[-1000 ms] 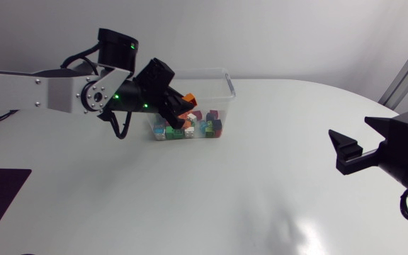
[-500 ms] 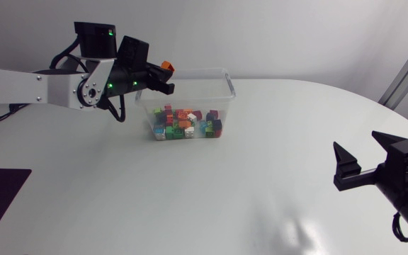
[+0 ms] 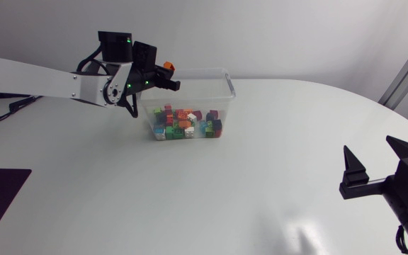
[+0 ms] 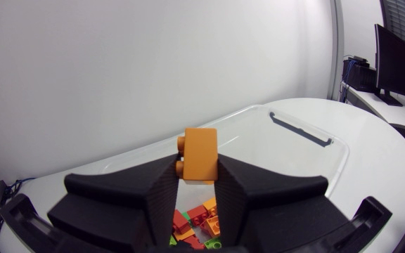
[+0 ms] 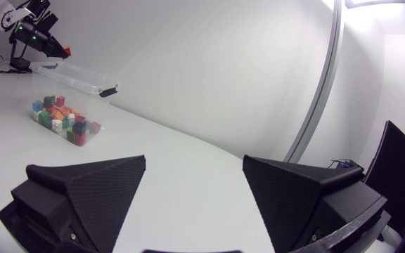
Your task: Place the duplo bricks in the container
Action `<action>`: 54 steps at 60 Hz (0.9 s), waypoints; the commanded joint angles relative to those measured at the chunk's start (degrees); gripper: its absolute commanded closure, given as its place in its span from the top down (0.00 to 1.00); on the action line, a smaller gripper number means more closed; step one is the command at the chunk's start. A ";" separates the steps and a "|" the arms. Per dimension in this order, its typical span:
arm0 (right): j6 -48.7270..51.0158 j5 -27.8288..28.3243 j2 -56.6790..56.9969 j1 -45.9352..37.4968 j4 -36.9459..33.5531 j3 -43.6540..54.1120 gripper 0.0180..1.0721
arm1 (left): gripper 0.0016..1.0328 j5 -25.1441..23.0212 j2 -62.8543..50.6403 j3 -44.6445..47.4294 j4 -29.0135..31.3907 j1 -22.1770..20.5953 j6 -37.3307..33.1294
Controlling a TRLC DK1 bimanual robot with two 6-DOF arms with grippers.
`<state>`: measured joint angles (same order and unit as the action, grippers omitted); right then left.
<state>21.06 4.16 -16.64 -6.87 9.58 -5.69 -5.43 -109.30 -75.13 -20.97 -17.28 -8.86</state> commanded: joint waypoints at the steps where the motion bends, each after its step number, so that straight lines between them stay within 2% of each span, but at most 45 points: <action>1: 1.09 -0.91 1.18 0.02 -0.97 2.00 0.95 | 0.14 0.60 -2.68 -2.56 -0.47 1.19 1.13; 5: 1.18 -0.91 2.05 0.02 -1.85 2.27 0.95 | 0.29 0.60 -3.38 -3.70 2.08 1.46 1.13; 7: 1.44 -1.00 2.85 0.11 -2.55 2.44 0.95 | 0.48 0.60 -3.38 -4.41 4.80 1.37 1.04; 12: 2.06 -1.35 5.31 0.19 -4.66 2.79 0.95 | 0.80 0.60 -2.85 -4.94 8.67 0.84 -0.01; 15: 2.23 -1.88 6.98 0.72 -5.98 3.06 0.95 | 0.91 0.60 -2.06 -5.37 11.22 0.32 -0.19; 20: 2.58 -3.64 8.56 2.04 -7.39 3.23 0.95 | 0.95 0.69 0.75 -4.41 12.53 0.05 -0.28; 35: 2.76 -4.69 11.46 2.04 -9.58 3.41 0.95 | 0.95 0.86 14.46 2.71 13.41 0.05 -0.54; 54: 2.41 -5.22 15.33 2.13 -13.36 3.85 0.95 | 0.95 4.55 31.78 15.37 15.70 0.05 -4.06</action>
<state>22.79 -0.36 -2.15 -5.23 -2.68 -3.25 -1.93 -81.34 -64.75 -6.07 -17.06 -11.68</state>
